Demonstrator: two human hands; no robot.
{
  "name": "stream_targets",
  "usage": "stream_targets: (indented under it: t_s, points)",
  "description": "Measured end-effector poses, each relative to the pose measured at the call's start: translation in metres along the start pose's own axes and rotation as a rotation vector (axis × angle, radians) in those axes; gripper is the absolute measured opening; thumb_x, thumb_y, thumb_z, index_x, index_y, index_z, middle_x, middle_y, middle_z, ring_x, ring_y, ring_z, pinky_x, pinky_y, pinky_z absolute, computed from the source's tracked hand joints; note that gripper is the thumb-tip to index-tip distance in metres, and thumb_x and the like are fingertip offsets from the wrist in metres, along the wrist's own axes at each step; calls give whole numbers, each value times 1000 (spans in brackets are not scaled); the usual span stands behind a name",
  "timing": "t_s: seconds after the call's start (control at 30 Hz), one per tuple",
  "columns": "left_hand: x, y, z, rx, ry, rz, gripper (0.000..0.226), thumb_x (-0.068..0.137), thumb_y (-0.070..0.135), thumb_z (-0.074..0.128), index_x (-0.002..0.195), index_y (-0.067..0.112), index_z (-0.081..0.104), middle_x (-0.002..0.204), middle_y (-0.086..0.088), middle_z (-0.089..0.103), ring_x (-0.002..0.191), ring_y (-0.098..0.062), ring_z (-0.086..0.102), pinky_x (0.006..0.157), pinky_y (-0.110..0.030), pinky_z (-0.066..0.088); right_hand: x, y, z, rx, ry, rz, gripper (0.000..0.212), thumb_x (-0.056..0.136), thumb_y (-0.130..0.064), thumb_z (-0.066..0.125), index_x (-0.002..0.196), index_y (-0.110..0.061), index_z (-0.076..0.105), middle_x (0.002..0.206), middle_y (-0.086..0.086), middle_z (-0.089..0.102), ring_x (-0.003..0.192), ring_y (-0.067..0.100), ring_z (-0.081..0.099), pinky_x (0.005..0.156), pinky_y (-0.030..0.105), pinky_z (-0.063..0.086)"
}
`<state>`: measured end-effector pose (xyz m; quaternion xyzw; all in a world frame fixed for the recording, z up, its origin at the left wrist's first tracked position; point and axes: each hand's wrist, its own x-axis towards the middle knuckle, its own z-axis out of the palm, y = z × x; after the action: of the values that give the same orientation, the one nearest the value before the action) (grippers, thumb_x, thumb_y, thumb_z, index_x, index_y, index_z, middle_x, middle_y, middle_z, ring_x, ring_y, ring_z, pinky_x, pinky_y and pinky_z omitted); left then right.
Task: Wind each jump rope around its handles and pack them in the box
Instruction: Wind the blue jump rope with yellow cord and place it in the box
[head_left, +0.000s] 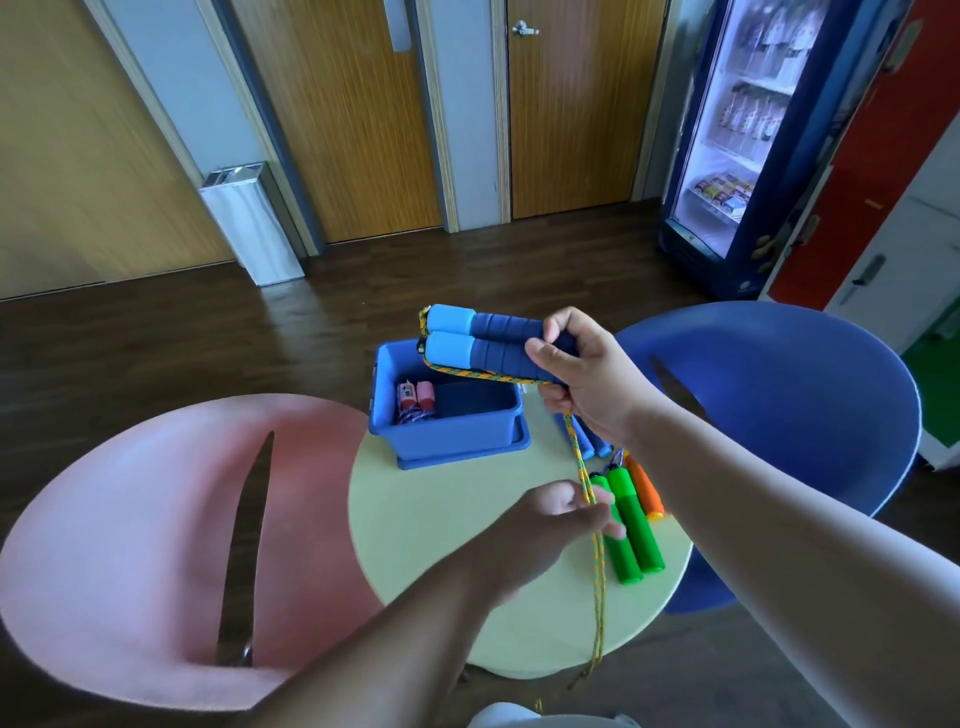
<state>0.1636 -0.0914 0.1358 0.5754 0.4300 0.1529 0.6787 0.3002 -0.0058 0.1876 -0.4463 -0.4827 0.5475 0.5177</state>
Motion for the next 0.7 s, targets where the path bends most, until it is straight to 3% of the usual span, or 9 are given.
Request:
stream_targets:
  t_s: [0.07,0.13,0.2,0.27,0.4,0.53,0.6,0.7]
  points:
    - [-3,0,-5,54,87,19,36,102,30,60,116,-2,66,91,-11,76,85,-13,70,81,-18,47,0,2,-7,-71,38,-5,27,103,-11,61,84,-24,45,72,-3,36,56,16,24,51,28,24]
    - [-8,4,-17,57,186,30,26,102,18,62,107,-8,66,68,-5,62,62,-16,60,71,-21,52,-1,4,-15,-130,52,-18,26,103,-9,61,86,-21,45,67,-4,34,55,15,24,49,28,24]
    - [-18,19,-36,91,221,63,19,97,17,68,90,-1,66,59,5,50,53,-13,49,68,-36,56,-4,8,-20,-195,46,-34,23,102,-7,60,89,-17,45,67,2,33,51,14,26,49,29,24]
    - [-30,43,-58,211,209,126,18,88,25,72,78,14,62,57,6,44,48,-11,43,57,-34,55,-10,10,-20,-302,34,-58,22,100,-6,63,90,-14,46,67,5,37,48,11,32,48,27,29]
    - [-40,100,-104,449,337,267,18,84,30,77,77,16,69,54,8,54,45,-8,44,51,-26,38,-24,10,-13,-302,-79,-130,24,98,-12,69,87,-9,48,70,-3,47,57,3,41,54,20,36]
    - [-26,138,-132,610,409,345,34,69,54,78,79,22,76,74,-15,72,63,-15,54,62,-38,46,-35,3,1,-234,-182,-169,45,73,-29,87,81,-16,45,80,1,45,70,9,40,61,23,37]
    - [-18,148,-134,689,417,350,30,73,53,80,79,23,76,72,-3,72,63,-8,54,65,-40,48,-35,3,10,-210,-165,-183,49,72,-21,90,77,-20,42,82,3,44,73,15,40,65,31,37]
    - [-10,158,-137,823,440,329,18,86,38,82,80,21,77,53,18,60,49,1,47,56,-23,39,-36,1,17,-174,-138,-233,44,83,-10,84,79,-18,41,83,7,43,73,18,39,67,34,35]
